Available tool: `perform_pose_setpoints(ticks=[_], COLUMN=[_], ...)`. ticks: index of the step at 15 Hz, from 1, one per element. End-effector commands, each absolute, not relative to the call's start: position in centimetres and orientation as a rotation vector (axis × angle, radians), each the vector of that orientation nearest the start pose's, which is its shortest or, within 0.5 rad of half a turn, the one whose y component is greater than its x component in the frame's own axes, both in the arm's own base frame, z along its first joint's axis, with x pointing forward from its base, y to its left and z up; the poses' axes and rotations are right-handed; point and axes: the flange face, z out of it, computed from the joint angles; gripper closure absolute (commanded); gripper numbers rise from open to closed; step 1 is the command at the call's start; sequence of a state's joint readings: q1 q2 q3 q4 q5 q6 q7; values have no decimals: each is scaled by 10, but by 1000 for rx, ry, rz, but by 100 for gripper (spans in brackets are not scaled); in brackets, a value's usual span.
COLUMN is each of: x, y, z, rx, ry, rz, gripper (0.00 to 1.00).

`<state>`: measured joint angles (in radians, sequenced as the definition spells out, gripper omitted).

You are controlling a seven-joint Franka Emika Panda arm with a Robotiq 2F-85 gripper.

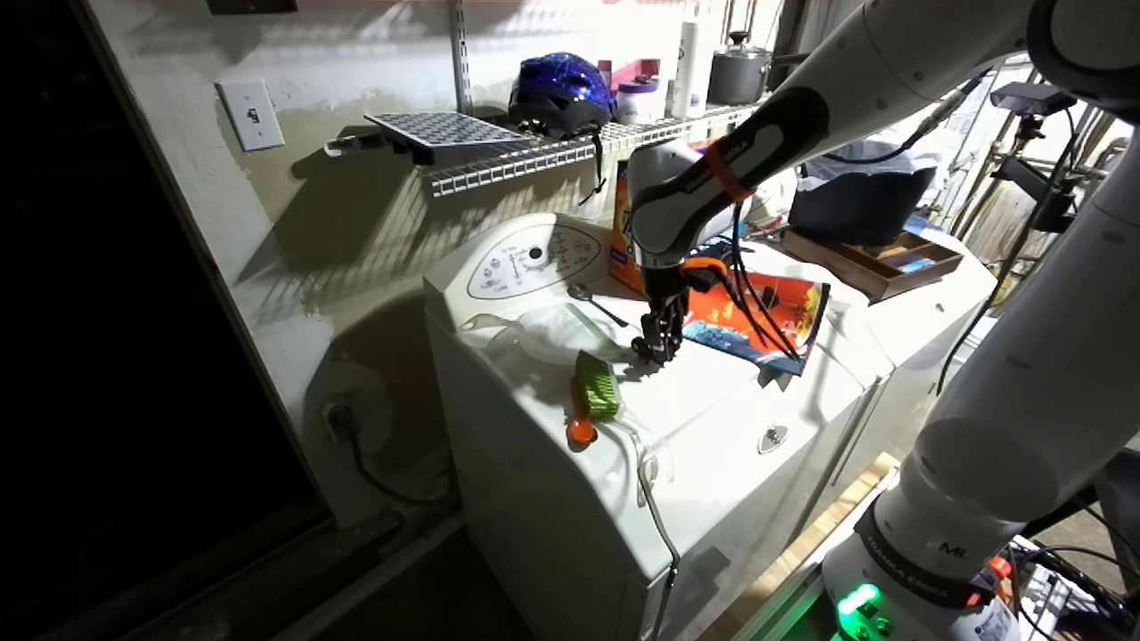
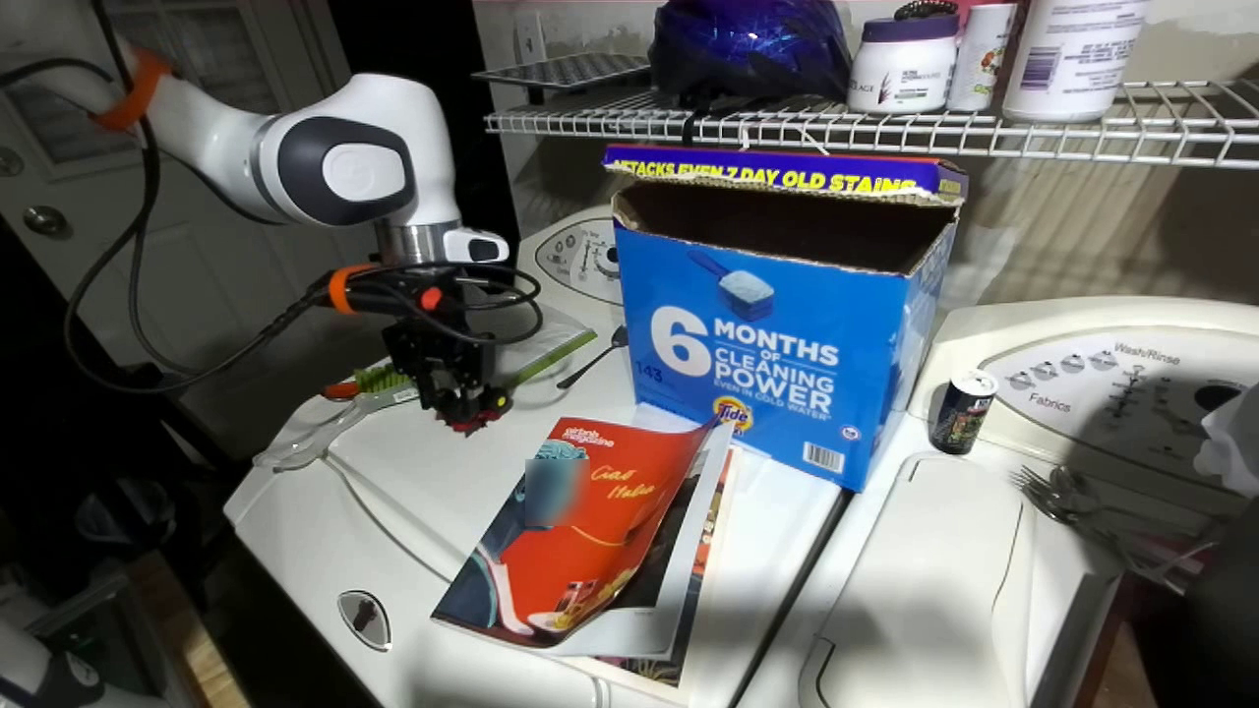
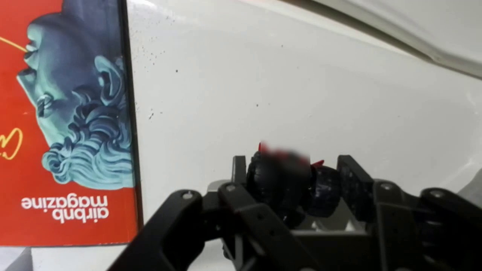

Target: Flip the car over.

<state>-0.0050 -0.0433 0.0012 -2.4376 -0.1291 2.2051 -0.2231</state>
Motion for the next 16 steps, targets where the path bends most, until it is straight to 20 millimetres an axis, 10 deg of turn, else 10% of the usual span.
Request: perform_pose_setpoints(ticks=[1,2,3,16], x=[447,446,445,452], y=[-2,-3,-4,-7], z=[296,295,295,338], rx=[-3142,-3133,-3131,-3188], ry=[-466,-458,-454,-404], rz=[406,420,422,283], gripper=[63,63,13,0])
